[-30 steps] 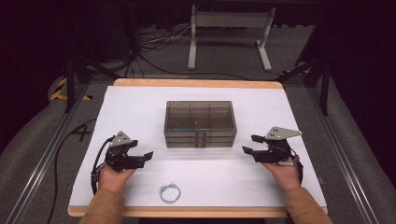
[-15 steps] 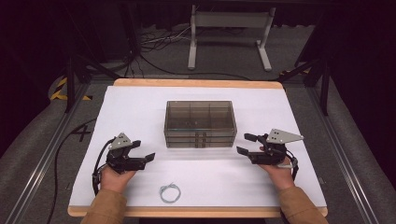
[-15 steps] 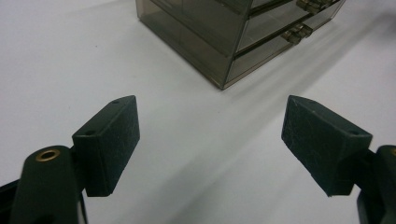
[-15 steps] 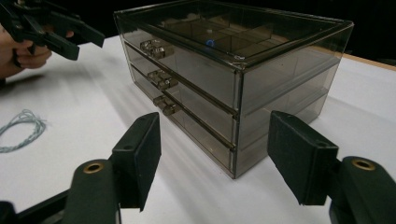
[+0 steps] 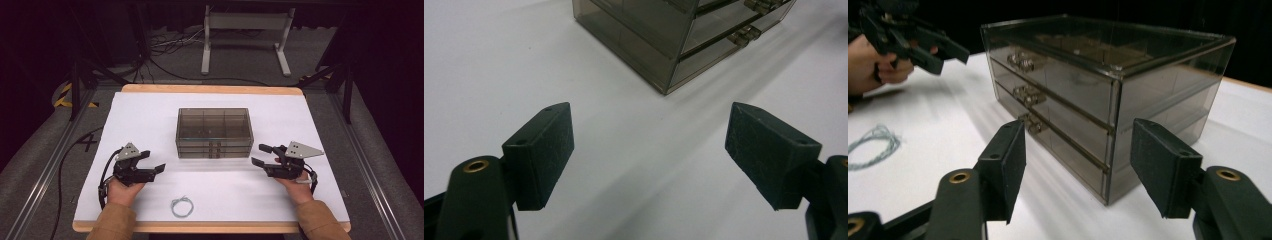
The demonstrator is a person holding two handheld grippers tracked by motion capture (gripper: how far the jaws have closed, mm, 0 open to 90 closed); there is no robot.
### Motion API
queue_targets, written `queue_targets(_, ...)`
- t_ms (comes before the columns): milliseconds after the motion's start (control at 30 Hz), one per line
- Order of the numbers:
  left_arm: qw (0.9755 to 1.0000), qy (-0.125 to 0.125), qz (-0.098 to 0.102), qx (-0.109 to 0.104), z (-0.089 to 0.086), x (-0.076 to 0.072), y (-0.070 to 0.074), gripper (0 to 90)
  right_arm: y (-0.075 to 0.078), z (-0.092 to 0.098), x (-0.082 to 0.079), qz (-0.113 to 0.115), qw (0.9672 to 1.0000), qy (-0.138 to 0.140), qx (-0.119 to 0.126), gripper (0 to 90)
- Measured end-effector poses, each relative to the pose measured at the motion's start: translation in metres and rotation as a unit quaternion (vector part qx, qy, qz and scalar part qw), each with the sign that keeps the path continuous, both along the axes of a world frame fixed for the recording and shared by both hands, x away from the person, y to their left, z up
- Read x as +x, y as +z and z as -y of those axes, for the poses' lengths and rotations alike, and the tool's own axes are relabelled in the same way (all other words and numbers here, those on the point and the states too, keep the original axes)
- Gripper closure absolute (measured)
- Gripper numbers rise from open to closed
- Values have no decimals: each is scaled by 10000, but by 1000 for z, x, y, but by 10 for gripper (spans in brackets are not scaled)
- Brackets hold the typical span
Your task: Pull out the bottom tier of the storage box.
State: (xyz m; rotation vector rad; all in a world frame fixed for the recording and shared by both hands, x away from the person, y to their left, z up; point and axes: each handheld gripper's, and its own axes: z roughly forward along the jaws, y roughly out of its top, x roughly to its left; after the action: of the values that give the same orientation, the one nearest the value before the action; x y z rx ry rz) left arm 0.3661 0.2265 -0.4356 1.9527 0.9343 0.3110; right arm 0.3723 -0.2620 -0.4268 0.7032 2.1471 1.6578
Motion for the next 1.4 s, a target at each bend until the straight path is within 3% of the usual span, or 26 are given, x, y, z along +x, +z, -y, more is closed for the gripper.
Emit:
queue_targets(200, 10000, 14, 20, -32, -2, 0, -1, 206, -1, 1, -2, 109, 9999, -66, 103, 434)
queue_targets(367, 10000, 1, 63, -32, -2, 1, -5, 206, -1, -2, -5, 255, 9997, -10, 15, 448)
queue_targets(500, 10000, 0, 77, -31, -4, 3, -10, 205, 1, -6, -8, 419, 9990, 9, -167, 458)
queue_targets(633, 10000, 18, 80, -1, -3, 3, -11, 205, 3, -12, -14, 664, 9962, -97, -556, 473)
queue_targets(700, 10000, 5, 65, 21, -2, 4, -12, 205, 4, -16, -16, 777, 9933, -171, -838, 475)
queue_targets(900, 9999, 19, 65, 95, -1, 4, -12, 207, 4, -26, -22, 970, 9876, -220, -1212, 482)
queue_targets(1067, 9998, 65, 30, 192, 0, 4, -13, 216, 3, -36, -28, 1296, 9783, -216, -1601, 498)
queue_targets(1333, 9996, 126, 24, 263, 2, 4, -14, 222, -2, -47, -33, 1570, 9652, -331, -2064, 517)
queue_targets(1400, 9996, 108, 16, 257, 2, 4, -14, 224, -3, -50, -35, 1655, 9605, -399, -2201, 524)
